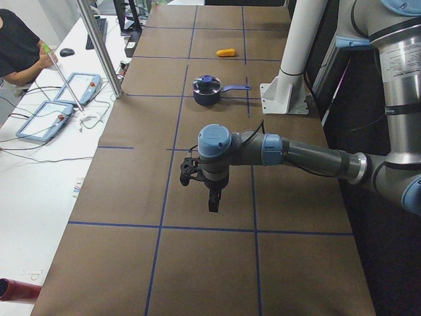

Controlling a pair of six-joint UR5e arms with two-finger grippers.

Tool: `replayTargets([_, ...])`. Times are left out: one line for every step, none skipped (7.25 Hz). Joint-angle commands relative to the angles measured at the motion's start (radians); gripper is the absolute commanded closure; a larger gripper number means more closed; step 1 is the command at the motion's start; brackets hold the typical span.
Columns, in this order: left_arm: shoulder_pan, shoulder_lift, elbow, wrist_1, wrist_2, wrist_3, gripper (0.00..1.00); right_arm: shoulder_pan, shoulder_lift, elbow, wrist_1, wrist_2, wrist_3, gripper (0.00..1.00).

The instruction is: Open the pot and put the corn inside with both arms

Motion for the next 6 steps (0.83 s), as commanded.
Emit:
replayTargets([0.000, 0.002, 0.001, -0.004, -0.003, 0.004, 0.00, 0.000, 0.000, 0.004, 0.001, 0.005, 0.004, 0.00])
replayTargets([0.000, 0.005, 0.001, -0.005, -0.003, 0.008, 0.00, 0.000, 0.000, 0.016, 0.000, 0.007, 0.007, 0.00])
replayTargets([0.000, 0.005, 0.001, -0.005, -0.003, 0.008, 0.00, 0.000, 0.002, 0.015, 0.000, 0.004, 0.007, 0.00])
replayTargets([0.000, 0.004, 0.001, -0.005, -0.003, 0.007, 0.00, 0.000, 0.002, 0.016, 0.000, 0.005, 0.007, 0.00])
replayTargets([0.000, 0.008, 0.003, -0.005, -0.004, 0.010, 0.00, 0.000, 0.003, 0.016, 0.000, 0.007, 0.007, 0.00])
replayTargets([0.000, 0.005, 0.013, -0.007, -0.004, 0.007, 0.00, 0.000, 0.003, 0.019, 0.000, 0.007, 0.007, 0.00])
